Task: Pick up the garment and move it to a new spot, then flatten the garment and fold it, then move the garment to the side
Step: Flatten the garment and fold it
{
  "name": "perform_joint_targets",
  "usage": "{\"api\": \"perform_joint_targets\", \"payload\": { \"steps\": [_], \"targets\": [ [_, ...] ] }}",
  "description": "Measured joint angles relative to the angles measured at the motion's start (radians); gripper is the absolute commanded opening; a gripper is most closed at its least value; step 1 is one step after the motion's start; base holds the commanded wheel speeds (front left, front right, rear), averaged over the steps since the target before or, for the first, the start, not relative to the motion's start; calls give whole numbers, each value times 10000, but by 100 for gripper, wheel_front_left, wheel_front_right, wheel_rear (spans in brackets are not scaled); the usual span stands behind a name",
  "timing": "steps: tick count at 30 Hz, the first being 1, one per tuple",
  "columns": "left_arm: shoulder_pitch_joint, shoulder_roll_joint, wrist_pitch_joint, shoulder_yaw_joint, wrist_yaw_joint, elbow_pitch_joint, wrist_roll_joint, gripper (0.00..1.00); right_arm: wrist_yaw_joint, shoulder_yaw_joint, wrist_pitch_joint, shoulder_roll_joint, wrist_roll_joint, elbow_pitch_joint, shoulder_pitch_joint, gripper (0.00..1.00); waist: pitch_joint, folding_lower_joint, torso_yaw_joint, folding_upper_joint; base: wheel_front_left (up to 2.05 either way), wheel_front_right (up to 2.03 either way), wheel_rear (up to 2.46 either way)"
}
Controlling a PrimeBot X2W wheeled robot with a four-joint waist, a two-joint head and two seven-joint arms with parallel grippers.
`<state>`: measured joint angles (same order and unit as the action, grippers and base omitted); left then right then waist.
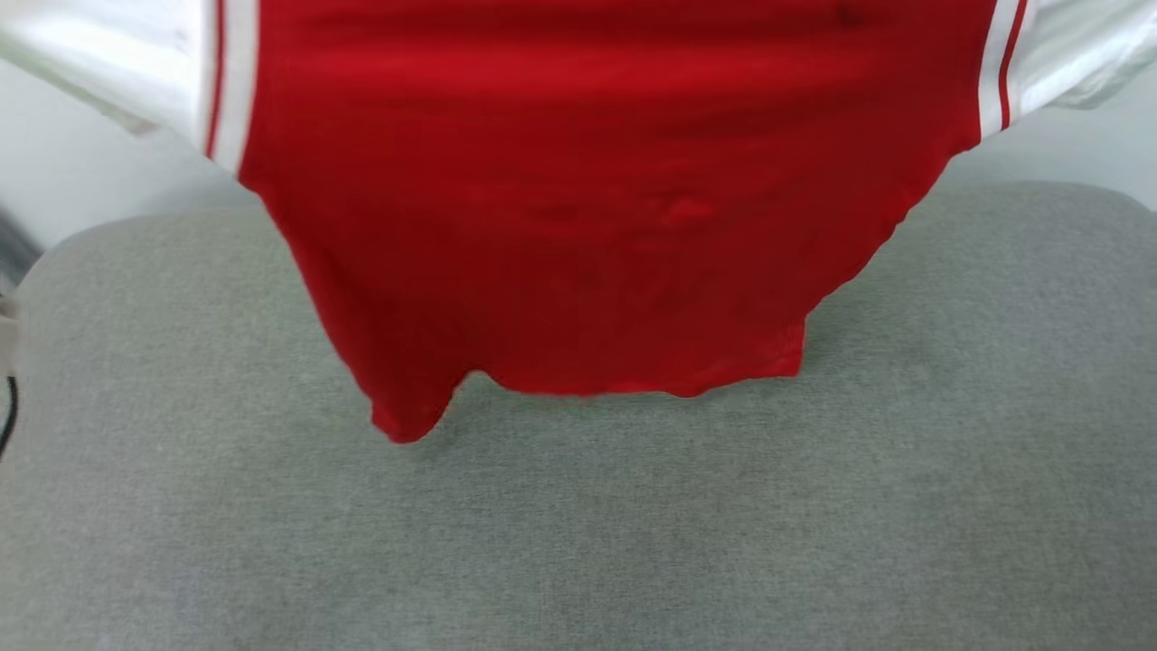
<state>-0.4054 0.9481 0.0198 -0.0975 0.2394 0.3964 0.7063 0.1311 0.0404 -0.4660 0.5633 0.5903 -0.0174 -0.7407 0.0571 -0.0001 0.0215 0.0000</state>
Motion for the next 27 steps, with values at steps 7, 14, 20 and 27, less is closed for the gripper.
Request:
{"api": "perform_joint_targets", "payload": {
  "steps": [7, 14, 20, 27],
  "targets": [
    [-118, 364, -247, 874, -84, 203, 345, 0, 0, -267, 48, -203, -130, -500, -280, 0, 382, 0, -222, 0, 0, 0, 0],
    [-2470, 550, -330, 1005, -800, -696, 907, 0, 2, -130, 84, -458, -692, -213, -2064, 0, 1552, 1, -328, 0, 0, 0, 0],
    [-5603, 353, -261, 40, -1517, -2345, 694, 0, 4, -50, 286, -616, -1354, 968, -4433, 0, 3013, 2, -348, 0, 0, 0, 0],
    [-9808, -869, -445, -1290, -2169, -4951, -217, 0, 6, 263, 1145, -665, -2324, 2930, -7190, 0, 4745, 4, -287, 0, 0, 0, 0]
  ]
}}
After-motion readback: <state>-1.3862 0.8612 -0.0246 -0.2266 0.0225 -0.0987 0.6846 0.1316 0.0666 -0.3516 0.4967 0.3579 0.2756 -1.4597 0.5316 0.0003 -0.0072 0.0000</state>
